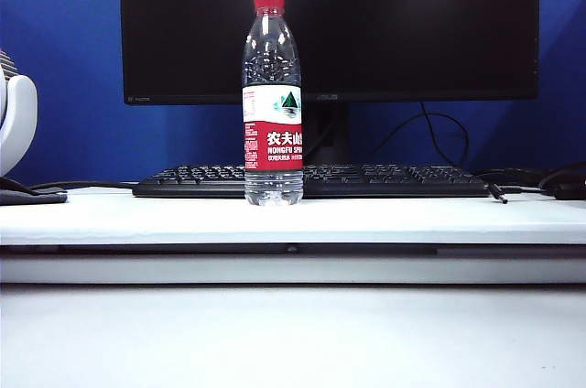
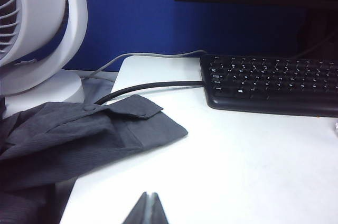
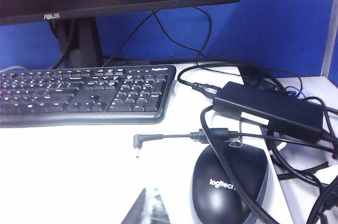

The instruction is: Unscrew the cap from the plastic bottle on the table.

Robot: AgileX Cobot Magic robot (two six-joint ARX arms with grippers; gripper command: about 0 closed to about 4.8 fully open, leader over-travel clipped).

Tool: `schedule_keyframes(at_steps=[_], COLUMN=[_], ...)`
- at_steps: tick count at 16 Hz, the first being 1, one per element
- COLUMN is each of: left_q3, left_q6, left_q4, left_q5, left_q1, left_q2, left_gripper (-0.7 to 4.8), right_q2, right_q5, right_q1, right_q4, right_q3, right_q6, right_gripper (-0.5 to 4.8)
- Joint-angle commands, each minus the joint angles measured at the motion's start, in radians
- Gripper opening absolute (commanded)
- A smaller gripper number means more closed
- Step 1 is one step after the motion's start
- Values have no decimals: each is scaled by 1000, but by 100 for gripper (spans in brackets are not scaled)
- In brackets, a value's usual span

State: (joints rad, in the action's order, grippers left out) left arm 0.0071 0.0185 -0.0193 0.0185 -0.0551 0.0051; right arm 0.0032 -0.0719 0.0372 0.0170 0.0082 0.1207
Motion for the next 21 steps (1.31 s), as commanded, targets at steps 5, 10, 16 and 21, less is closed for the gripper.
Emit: schedule_keyframes(at_steps=[5,10,16,21], left_q3=[1,9,405,534], left_q6=[2,443,206,180], left_q4=[20,594,633,1082], left_q5=[5,117,480,764], left_q1=[2,2,1,-32], left_q2=[-2,0,571,1305], left_gripper=[-5,-6,-5,136], right_q2=[-2,-2,291,659], right_q5=[55,77,-35,-557], right_q1=[0,2,2,33], right_q4=[13,296,388,285], right_q3=[-8,29,384,678], right_q6=[39,196,253,254], right_gripper=[-6,-6,-6,-6])
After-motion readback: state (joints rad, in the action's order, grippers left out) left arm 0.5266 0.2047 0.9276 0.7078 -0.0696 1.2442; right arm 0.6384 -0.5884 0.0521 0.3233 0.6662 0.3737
